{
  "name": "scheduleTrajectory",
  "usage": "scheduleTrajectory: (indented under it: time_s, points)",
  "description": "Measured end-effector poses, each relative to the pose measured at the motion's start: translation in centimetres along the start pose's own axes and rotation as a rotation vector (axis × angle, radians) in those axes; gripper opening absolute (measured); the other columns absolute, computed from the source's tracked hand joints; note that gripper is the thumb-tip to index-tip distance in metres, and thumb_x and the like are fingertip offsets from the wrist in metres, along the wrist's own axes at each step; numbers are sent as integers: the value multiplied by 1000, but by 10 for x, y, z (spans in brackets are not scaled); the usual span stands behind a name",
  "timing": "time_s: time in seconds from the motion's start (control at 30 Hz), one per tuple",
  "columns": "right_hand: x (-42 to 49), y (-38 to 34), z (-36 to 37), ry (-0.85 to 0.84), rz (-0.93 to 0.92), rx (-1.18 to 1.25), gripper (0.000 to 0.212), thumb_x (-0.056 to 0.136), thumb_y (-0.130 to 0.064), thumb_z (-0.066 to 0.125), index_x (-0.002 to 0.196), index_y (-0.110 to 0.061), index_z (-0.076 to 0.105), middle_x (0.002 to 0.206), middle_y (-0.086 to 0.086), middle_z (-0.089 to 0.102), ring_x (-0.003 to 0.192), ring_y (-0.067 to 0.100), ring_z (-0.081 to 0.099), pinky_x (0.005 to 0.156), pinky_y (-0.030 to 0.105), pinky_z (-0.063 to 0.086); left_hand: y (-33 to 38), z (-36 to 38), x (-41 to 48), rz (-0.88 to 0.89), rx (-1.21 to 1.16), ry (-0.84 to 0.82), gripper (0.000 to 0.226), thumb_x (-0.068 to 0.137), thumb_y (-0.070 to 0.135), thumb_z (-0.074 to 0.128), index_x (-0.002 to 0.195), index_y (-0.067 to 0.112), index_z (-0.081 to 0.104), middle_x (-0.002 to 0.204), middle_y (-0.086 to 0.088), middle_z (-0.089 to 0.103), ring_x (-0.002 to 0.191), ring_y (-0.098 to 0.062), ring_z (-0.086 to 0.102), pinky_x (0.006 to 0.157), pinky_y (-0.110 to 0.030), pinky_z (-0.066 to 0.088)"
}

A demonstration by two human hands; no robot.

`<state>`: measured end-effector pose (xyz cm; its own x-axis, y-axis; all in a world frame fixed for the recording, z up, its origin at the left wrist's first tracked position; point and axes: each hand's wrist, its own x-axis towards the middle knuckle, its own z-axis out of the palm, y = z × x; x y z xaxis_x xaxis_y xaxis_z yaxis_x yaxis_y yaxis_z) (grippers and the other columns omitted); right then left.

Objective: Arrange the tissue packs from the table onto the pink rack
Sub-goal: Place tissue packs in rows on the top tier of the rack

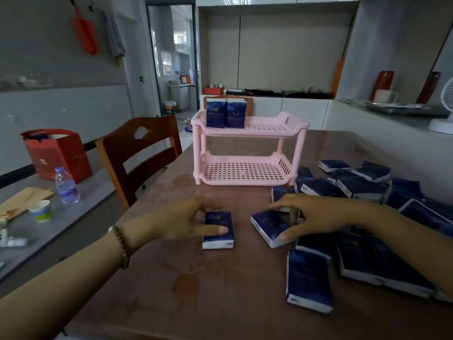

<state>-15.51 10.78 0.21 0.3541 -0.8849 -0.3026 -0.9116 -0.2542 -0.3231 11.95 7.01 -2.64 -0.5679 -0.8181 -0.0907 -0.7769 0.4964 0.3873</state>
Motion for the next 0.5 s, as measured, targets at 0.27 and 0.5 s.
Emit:
scheduleTrajectory:
  time_s: [0.27, 0.5]
  points:
    - [0, -3, 17, 52, 106, 56, 76, 72, -68, 56, 133, -25, 45, 118, -9, 47, 104, 9, 50, 90, 21, 37, 3, 7, -1, 64, -109, 24, 58, 77, 40, 72, 122, 24, 41, 115, 13, 54, 103, -4, 56, 84, -13, 47]
    - [10, -9, 26, 93, 34, 287, 53, 72, -43, 76, 117, -30, 50, 108, -12, 58, 91, 2, 58, 78, 16, 47, -3, 13, 1, 128, -343, 128, 54, 77, 30, 73, 118, 18, 41, 110, 7, 63, 95, -9, 67, 80, -30, 58]
